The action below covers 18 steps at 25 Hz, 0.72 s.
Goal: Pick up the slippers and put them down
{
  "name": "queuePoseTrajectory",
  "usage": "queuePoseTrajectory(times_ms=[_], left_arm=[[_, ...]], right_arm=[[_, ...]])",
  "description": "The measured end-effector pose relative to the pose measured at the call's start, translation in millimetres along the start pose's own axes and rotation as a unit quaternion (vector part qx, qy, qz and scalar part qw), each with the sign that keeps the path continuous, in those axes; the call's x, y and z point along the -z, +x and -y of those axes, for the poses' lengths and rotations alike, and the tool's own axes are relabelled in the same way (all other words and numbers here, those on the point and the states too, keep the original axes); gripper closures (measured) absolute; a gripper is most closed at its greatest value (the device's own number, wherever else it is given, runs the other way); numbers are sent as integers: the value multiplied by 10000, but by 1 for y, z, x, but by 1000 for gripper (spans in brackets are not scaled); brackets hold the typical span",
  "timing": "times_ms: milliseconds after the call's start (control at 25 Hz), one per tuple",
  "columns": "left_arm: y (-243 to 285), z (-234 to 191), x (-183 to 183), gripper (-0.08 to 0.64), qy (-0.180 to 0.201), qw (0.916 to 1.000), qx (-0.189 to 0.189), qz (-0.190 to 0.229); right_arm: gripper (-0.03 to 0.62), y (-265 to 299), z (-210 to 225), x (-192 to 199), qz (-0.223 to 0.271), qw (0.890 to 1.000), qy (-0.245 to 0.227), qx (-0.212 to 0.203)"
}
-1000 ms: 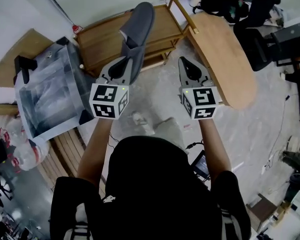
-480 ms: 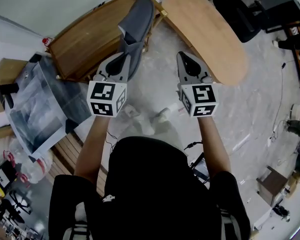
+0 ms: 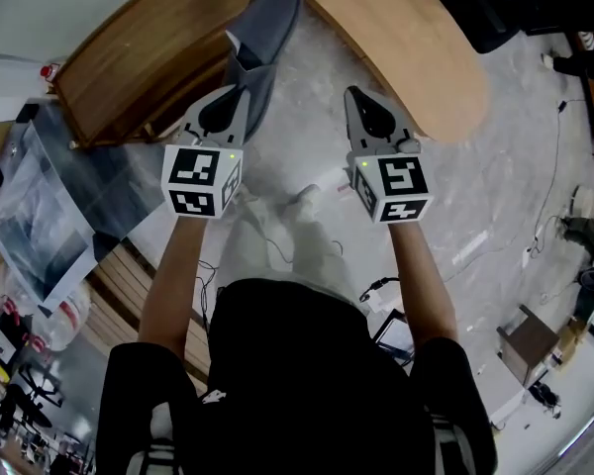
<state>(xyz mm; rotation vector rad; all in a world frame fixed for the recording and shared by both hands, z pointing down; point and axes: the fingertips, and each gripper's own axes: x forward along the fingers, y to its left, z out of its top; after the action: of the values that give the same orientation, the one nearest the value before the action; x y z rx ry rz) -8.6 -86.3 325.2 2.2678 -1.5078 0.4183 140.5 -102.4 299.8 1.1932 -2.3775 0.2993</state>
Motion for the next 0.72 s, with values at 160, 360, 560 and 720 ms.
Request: queuePoseTrajectory(times_ms=[160, 360, 560, 720], left_arm=[[24, 1, 33, 548, -3, 9999, -57, -83], [53, -5, 89, 549, 9, 9995, -99, -304], [79, -11, 146, 549, 74, 9988, -81, -475], [95, -20, 184, 549, 85, 9989, -38, -462]], right_arm=[[592, 22, 9, 34, -53, 9999, 52, -81], [592, 56, 8, 83, -172, 9995, 89, -254], [592, 85, 10, 134, -240, 9990, 156, -343], [593, 107, 8, 172, -267, 9991, 102, -317]])
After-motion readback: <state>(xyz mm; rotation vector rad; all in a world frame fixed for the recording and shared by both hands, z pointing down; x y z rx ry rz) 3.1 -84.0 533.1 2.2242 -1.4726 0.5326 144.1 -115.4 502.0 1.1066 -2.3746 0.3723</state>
